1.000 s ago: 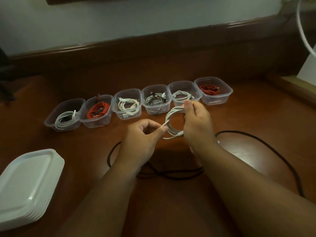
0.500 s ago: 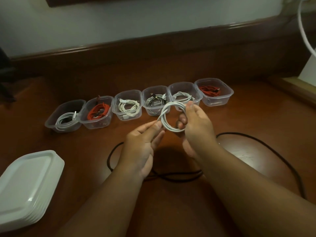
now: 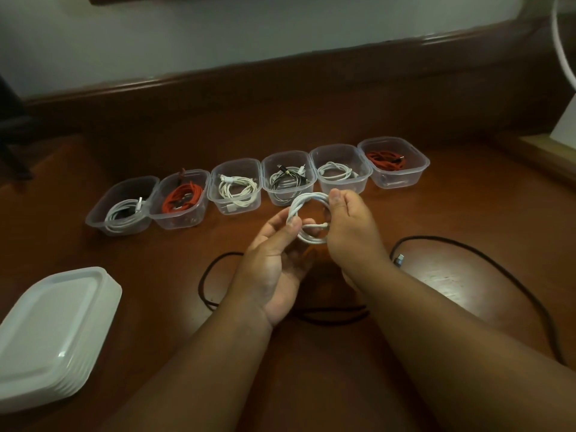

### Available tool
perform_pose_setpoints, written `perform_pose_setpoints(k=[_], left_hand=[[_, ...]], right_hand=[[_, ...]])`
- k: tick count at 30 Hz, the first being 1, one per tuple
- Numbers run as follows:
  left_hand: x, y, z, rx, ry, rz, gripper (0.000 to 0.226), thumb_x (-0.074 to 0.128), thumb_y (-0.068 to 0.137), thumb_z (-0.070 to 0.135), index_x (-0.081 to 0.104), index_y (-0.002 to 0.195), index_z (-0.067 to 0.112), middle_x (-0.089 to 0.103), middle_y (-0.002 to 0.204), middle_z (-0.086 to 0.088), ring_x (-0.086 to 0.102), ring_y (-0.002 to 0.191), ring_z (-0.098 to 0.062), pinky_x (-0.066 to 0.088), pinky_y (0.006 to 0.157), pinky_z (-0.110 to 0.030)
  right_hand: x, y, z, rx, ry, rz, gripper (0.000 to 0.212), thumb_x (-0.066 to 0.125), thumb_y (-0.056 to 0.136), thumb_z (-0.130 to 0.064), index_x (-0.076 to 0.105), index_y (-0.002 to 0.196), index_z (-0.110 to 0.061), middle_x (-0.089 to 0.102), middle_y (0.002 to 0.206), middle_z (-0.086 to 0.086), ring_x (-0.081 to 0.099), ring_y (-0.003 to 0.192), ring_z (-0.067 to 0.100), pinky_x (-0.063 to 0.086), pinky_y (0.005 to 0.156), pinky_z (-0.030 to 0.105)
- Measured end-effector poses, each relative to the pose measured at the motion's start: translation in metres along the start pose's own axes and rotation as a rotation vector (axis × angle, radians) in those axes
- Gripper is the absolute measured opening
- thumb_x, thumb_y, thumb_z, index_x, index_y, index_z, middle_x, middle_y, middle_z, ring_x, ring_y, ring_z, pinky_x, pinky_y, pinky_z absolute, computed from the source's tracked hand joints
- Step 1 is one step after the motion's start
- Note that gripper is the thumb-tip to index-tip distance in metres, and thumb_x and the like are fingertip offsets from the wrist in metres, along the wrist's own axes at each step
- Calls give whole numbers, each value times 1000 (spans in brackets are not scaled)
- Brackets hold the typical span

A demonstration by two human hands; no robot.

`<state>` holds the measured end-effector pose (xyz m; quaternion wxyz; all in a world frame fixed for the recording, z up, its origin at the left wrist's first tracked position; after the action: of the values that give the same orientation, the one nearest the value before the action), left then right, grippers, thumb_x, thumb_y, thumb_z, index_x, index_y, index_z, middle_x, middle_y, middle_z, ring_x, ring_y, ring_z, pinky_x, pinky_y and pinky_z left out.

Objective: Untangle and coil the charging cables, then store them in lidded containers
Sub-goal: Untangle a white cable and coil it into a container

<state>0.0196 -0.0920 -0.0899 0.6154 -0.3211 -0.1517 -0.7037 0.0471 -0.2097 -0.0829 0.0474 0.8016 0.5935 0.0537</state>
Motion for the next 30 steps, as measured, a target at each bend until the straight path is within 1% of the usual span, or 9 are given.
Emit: perform_pose_setpoints(k=[5,8,11,13,15,18,21,25,30], left_hand=[[-1,3,-3,-29,-164,-41,17,59,83,15,58,100,17,61,73,0,65,74,-16,50,82,-36],[-2,4,-1,10,-155,2,17,48,95,8,57,109,13,52,67,-1,53,67,-14,48,77,-33],[-6,3,7,137,113,63,34,47,98,1,57,125,20,66,83,-2,64,74,-12,55,75,-32],[-12,3,15,295,470,144,44,53,97,3,57,121,39,69,106,2,69,94,-11,55,90,-37],[-13,1,25,444,756,197,47,57,97,9,52,116,52,64,117,10,64,106,-7,53,96,-35],[-19,2,31,445,875,213,44,53,101,12,48,124,49,61,111,15,64,88,1,56,76,-25],[-21,6,32,417,1071,162,40,48,103,13,46,133,39,59,108,16,58,79,16,49,61,-13],[-19,6,31,379,1189,150,43,41,104,14,40,140,37,54,124,10,55,93,4,39,67,-15],[-7,14,36,300,1157,160,43,38,100,14,43,137,37,56,128,-1,57,107,-22,47,79,-34]], right_hand=[[8,2,9,165,120,-44,34,42,105,-32,53,78,-16,49,66,-2,49,68,19,44,68,38],[12,2,13,227,132,-113,38,43,105,-33,53,74,-15,47,59,-3,44,56,13,39,57,31],[14,1,15,257,176,-172,37,44,104,-35,56,76,-14,49,59,-2,44,55,13,37,55,30],[14,-1,13,275,187,-210,34,47,103,-38,62,83,-14,54,61,-3,49,58,13,40,59,32],[14,-3,7,241,161,-275,26,52,100,-39,66,95,-17,59,64,-5,53,62,14,45,62,34],[9,-6,-10,40,-15,-350,16,60,96,-31,65,101,-16,63,67,-4,58,62,14,54,60,34],[2,-7,-14,-140,-316,-286,14,61,96,-32,66,91,-20,66,72,0,64,65,19,56,65,43],[3,-14,-12,-123,-437,-367,13,60,96,-35,66,97,-23,67,78,-2,64,68,10,55,66,34],[2,-15,-31,-146,-708,-365,18,55,98,-37,64,94,-22,66,82,-4,63,77,14,54,70,36]])
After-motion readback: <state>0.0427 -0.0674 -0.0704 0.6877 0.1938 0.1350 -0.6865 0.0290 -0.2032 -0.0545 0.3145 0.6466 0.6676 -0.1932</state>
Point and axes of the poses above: each hand's wrist, its own y-axis towards the middle knuckle, its own x-axis out of the palm, z = x × y, the point moved 6 cm from there along y, towards the middle knuckle
